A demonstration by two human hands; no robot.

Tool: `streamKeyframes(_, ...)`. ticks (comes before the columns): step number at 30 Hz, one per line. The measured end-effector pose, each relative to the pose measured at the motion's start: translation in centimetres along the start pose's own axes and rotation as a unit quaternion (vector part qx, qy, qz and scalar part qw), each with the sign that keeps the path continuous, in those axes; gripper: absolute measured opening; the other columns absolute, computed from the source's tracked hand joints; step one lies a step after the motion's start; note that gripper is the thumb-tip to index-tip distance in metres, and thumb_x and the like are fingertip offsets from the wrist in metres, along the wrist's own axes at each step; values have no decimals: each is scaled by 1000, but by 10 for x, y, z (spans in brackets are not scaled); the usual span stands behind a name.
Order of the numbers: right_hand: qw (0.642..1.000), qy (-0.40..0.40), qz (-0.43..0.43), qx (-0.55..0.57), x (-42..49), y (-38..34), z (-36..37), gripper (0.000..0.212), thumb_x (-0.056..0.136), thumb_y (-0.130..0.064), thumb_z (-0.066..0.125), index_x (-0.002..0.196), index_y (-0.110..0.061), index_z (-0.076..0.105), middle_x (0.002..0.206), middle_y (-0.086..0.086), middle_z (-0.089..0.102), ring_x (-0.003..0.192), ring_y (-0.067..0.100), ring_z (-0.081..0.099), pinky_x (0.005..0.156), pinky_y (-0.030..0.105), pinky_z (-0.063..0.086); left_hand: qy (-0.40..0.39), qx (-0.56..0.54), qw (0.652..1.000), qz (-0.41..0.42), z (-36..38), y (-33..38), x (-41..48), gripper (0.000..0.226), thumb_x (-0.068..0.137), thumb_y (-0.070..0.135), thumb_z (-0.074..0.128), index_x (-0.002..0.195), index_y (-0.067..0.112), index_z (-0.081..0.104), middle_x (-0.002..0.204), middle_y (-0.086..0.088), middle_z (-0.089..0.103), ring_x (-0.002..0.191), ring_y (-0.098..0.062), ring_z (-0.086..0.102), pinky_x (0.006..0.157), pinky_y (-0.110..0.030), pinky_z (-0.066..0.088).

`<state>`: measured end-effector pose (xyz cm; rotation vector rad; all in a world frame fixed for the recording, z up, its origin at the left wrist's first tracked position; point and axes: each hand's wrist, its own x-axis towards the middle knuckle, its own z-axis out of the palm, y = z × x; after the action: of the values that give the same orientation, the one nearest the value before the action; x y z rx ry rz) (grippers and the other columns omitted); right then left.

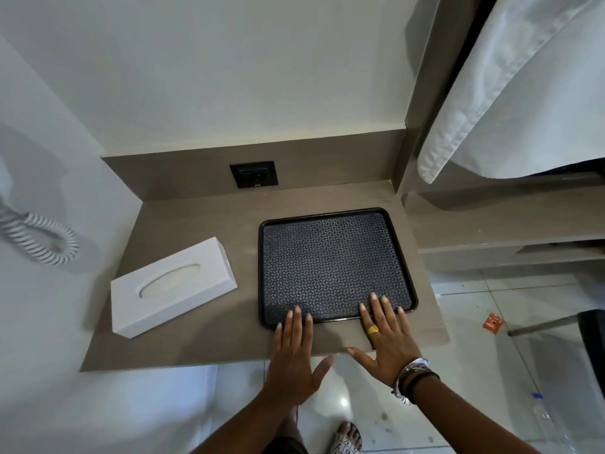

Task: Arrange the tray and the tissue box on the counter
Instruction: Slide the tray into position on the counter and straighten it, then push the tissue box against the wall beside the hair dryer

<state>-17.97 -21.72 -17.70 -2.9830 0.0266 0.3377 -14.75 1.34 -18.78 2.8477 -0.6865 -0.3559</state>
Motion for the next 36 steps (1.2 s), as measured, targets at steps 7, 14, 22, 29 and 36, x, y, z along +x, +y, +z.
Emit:
streamKeyframes(7,1000,-14,11,11,10,-7,-1,96,81,-81,27,150,-14,23,159,17,13,146,36,10,115,54,4,-7,2,1000,5,-2,-9,11,97,88,79,30,156,11,19,165,-14,5,153,-29,5,121,-45,2)
streamKeyframes(14,1000,-9,-7,15,58,3,-11,95,81,-83,22,151,-19,21,159,12,4,147,36,8,115,57,13,-34,10,999,7,-12,-24,50,102,86,84,20,157,12,12,165,-14,-4,152,-31,-5,119,-49,-2)
streamKeyframes(22,1000,-4,17,13,103,-4,-17,92,82,-82,14,152,-22,9,159,9,-9,148,31,-6,117,51,-1,-4,16,999,34,-23,-51,91,94,91,75,22,158,11,13,164,-15,-7,152,-33,-7,120,-48,-4)
streamKeyframes(29,999,2,20,39,134,-7,-19,87,84,-79,16,151,-26,4,159,8,-11,146,29,-11,115,52,-6,7,4,998,55,-32,-69,114,86,94,68,27,158,14,5,163,-13,-15,151,-32,-14,119,-42,-13)
streamKeyframes(36,999,16,29,42,137,-9,-20,84,86,-77,19,150,-26,1,160,10,-8,147,31,-7,117,55,-1,16,14,998,63,-35,-68,113,85,92,65,41,154,9,28,163,-19,9,151,-38,13,119,-48,3)
